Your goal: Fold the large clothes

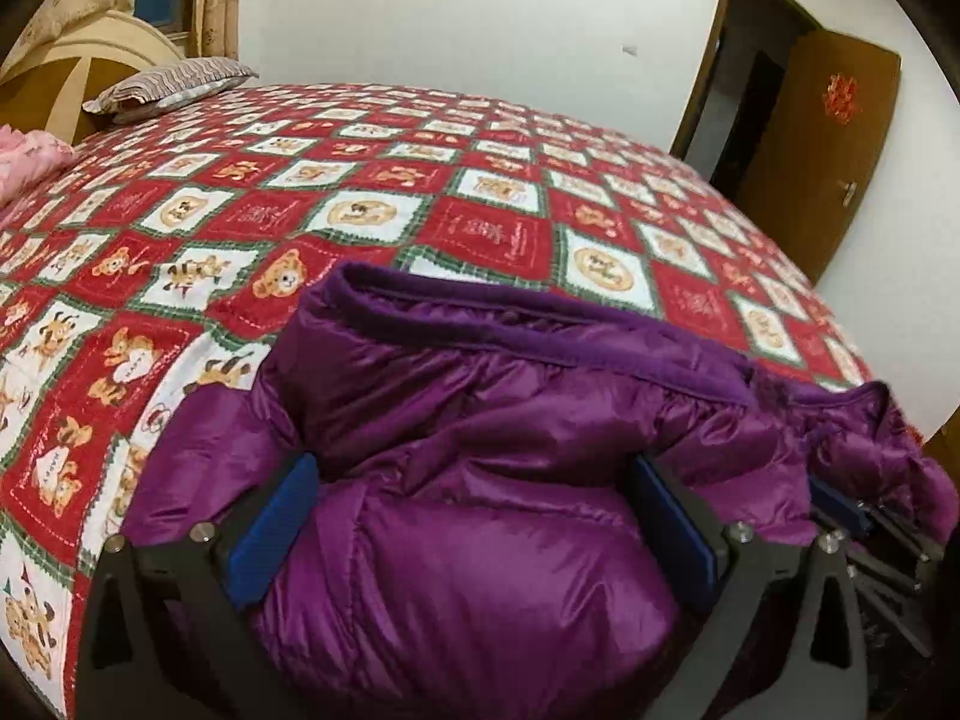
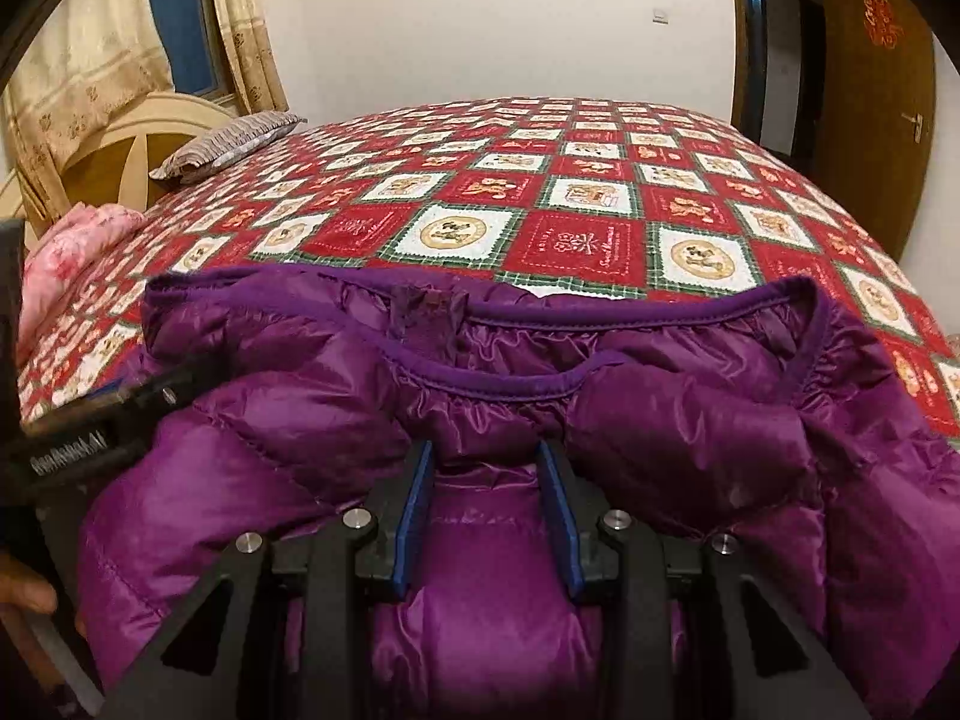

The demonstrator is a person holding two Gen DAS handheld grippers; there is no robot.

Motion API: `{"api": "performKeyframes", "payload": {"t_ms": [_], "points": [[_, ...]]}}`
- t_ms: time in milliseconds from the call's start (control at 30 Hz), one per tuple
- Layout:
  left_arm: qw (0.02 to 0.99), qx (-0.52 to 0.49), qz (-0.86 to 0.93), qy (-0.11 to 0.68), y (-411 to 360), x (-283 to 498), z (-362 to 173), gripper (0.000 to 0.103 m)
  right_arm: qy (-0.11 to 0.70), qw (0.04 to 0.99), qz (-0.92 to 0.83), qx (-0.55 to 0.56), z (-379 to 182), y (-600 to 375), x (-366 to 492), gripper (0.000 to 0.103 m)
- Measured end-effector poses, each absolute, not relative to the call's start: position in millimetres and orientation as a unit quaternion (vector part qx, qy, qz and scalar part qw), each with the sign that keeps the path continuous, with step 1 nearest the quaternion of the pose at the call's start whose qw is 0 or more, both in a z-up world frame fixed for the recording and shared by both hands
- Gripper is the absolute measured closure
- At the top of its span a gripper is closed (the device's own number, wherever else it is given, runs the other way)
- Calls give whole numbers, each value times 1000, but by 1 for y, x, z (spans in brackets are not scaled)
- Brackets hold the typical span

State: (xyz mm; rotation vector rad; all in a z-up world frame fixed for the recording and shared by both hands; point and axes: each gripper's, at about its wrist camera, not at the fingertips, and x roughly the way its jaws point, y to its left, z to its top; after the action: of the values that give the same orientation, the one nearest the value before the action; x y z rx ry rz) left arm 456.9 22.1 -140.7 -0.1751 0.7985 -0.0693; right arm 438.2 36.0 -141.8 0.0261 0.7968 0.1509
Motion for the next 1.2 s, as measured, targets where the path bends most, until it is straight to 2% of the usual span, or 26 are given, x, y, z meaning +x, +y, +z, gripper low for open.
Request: {"api": "performKeyframes", "payload": {"t_ms": [167, 267, 300, 333, 433, 467, 867, 933, 1000, 1200], "points": [[912, -73, -32, 402, 19, 460, -146, 0, 392, 914, 86, 65, -135, 12, 437, 68], [911, -67, -29, 405, 17, 460, -147, 0, 367, 922, 57, 108, -115, -29, 422, 69], [911, -65, -29, 406, 16, 460, -147, 0, 369, 922, 46, 108, -111, -41, 419, 72], [911, -64, -28, 406, 16, 460, -147, 0, 375, 921, 31, 99, -110, -52, 416, 82], [911, -60, -29, 407, 15, 460, -147, 0, 388, 920, -8, 55, -118, -72, 412, 98], [911, -59, -30, 408, 14, 461, -147, 0, 389, 920, -11, 50, -122, -75, 412, 99], [909, -45, -22, 414, 12, 460, -149, 0, 399, 915, -13, 51, -138, -79, 426, 99], [907, -39, -32, 419, 12, 454, -146, 0, 403, 914, -36, 35, -124, -74, 419, 99], [909, -27, -50, 413, 16, 440, -136, 0, 360, 931, -47, 35, -101, -65, 396, 99], [921, -67, -64, 377, 54, 382, -107, 0, 320, 944, 51, 64, -68, 4, 331, 99]]}}
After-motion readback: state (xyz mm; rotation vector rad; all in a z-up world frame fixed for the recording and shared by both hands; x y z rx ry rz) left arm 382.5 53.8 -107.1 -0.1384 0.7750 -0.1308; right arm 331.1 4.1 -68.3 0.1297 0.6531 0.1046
